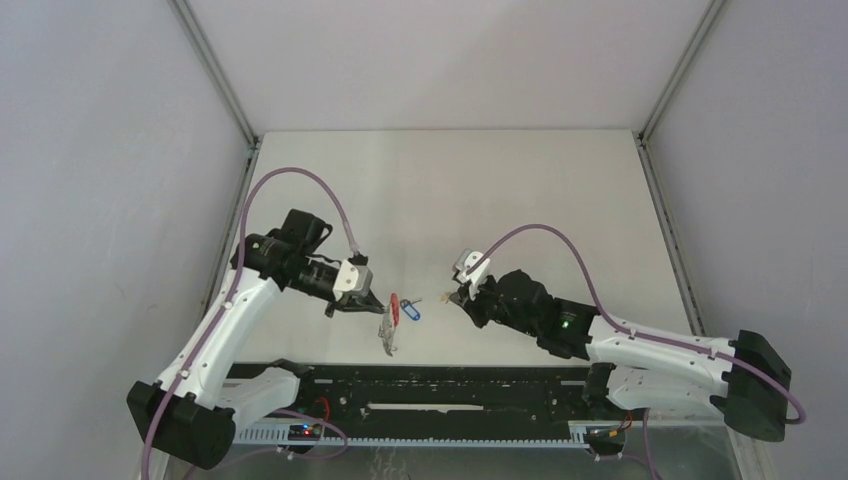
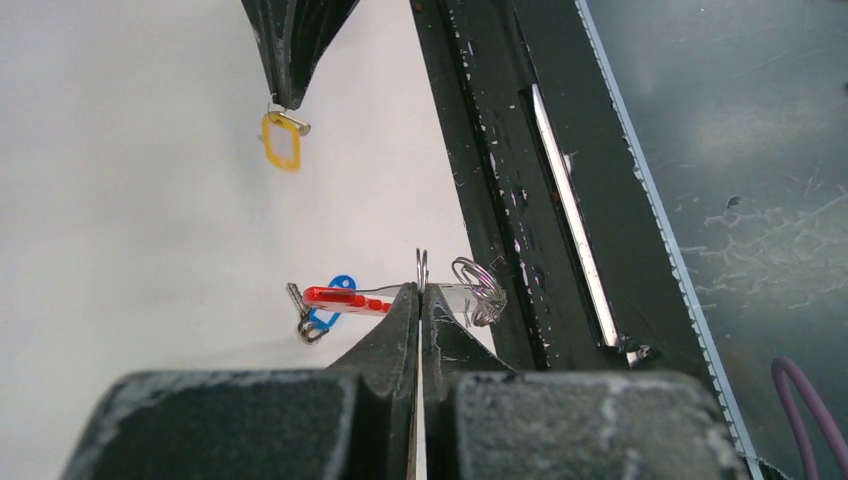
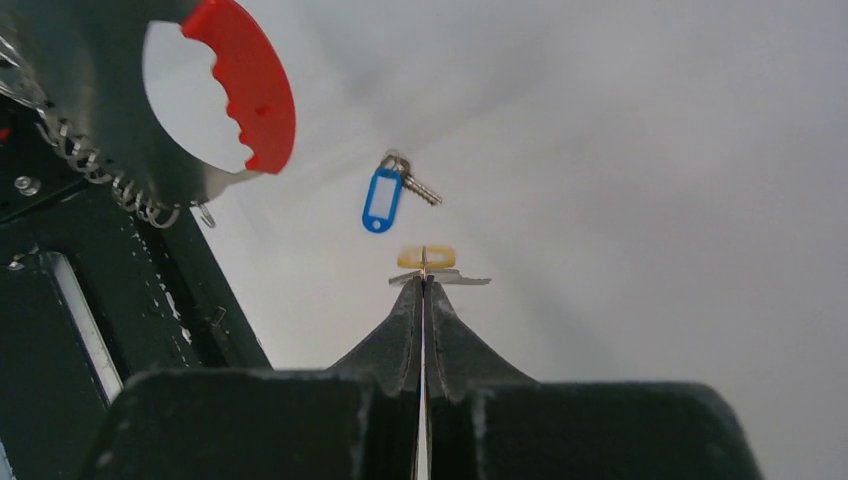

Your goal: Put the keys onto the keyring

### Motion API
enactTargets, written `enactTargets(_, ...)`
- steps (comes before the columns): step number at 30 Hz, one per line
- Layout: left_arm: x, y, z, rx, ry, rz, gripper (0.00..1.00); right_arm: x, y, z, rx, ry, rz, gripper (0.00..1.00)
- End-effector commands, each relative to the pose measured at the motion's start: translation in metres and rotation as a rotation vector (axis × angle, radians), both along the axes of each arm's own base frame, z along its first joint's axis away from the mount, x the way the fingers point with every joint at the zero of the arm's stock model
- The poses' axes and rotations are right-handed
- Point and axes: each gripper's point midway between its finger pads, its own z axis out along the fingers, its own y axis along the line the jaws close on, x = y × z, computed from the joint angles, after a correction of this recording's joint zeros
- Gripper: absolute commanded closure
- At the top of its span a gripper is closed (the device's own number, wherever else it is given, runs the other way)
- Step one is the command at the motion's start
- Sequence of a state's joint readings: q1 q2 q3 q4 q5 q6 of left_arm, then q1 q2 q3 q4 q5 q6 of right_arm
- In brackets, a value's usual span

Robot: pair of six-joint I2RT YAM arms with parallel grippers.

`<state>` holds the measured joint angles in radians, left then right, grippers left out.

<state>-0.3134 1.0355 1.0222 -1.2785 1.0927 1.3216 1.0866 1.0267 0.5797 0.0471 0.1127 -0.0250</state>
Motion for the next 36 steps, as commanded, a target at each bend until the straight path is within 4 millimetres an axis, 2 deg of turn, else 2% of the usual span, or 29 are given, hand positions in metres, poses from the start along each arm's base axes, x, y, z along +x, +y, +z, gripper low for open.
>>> enactTargets(1,-0.001,-0.01,0.027,-0.069,-0.074,-0.072,1.0,-0.009,0.016,0.04,0.012,-0.133,0.155,1.0)
enactTargets(5,-0.002,-0.016,0.038,-0.079,-0.125,-0.13,1.0,-0.025,0.027,0.068,-0.007,-0.229,0.288,1.0)
enactTargets(8,-0.004,-0.021,0.046,-0.099,-0.139,-0.168,1.0,-0.028,0.031,0.087,-0.018,-0.298,0.343,1.0)
enactTargets(12,-0.007,-0.026,0.053,-0.136,-0.131,-0.183,1.0,-0.035,0.04,0.108,-0.025,-0.385,0.431,1.0)
enactTargets(15,-0.009,-0.027,0.059,-0.157,-0.142,-0.19,1.0,-0.041,0.049,0.116,-0.056,-0.449,0.489,1.0)
enactTargets(24,-0.013,-0.034,0.071,-0.211,-0.062,-0.187,1.0,-0.049,0.064,0.127,-0.098,-0.584,0.572,1.0)
enactTargets(36,-0.009,-0.035,0.061,-0.194,-0.022,-0.164,1.0,-0.058,0.072,0.131,-0.108,-0.63,0.619,1.0)
